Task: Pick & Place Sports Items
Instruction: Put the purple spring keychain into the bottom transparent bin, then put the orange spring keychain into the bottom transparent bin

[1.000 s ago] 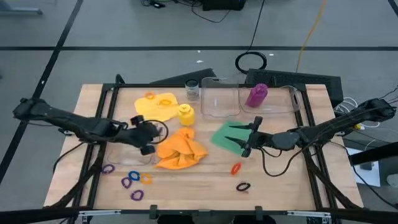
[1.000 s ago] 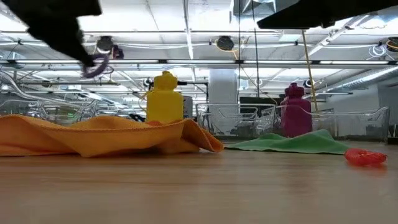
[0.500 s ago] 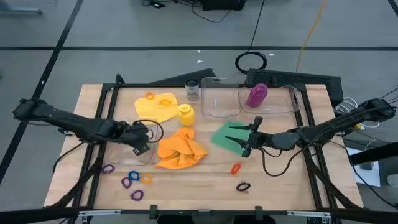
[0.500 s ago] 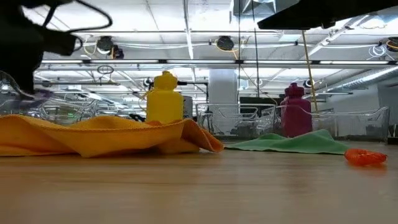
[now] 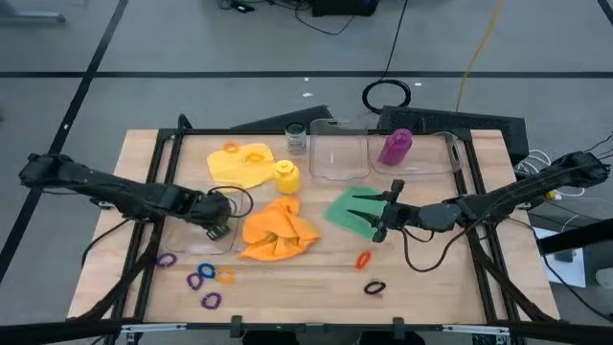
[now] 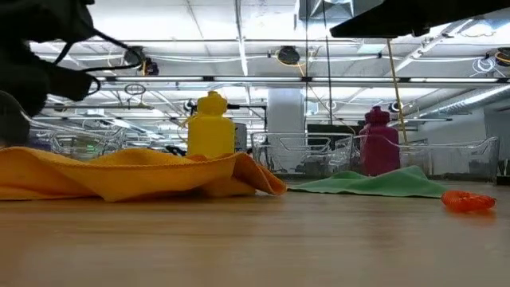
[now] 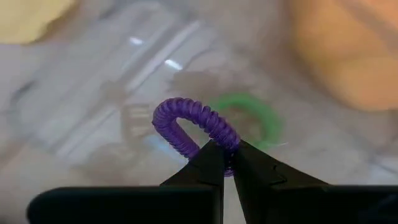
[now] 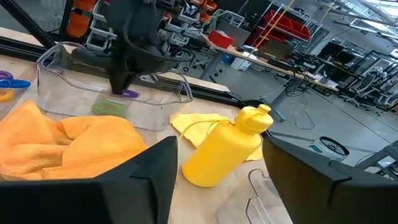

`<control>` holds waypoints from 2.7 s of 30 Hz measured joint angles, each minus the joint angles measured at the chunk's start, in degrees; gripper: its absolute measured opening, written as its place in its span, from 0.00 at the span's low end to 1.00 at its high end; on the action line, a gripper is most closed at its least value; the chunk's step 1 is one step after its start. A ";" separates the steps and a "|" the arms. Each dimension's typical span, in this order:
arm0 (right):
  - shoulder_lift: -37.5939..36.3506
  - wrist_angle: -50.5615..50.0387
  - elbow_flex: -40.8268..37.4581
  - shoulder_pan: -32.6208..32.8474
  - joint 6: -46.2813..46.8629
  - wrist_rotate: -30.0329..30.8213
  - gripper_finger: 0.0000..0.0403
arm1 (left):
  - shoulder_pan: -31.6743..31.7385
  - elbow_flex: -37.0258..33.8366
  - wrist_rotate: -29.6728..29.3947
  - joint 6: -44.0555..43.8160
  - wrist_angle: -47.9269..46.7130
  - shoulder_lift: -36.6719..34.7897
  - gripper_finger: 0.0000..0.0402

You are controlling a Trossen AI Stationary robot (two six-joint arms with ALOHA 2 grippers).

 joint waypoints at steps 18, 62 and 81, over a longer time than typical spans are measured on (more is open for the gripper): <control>0.02 -1.67 0.00 -0.02 1.49 -0.01 0.41 | 0.00 -0.89 0.62 0.40 3.07 0.00 0.20; 0.02 -2.64 0.00 0.00 2.78 -0.21 0.41 | -1.52 10.57 -6.50 45.16 40.58 2.39 0.40; 1.80 -19.05 -0.02 -2.01 18.43 -34.59 0.41 | -0.52 10.54 -4.10 49.30 73.61 23.56 0.40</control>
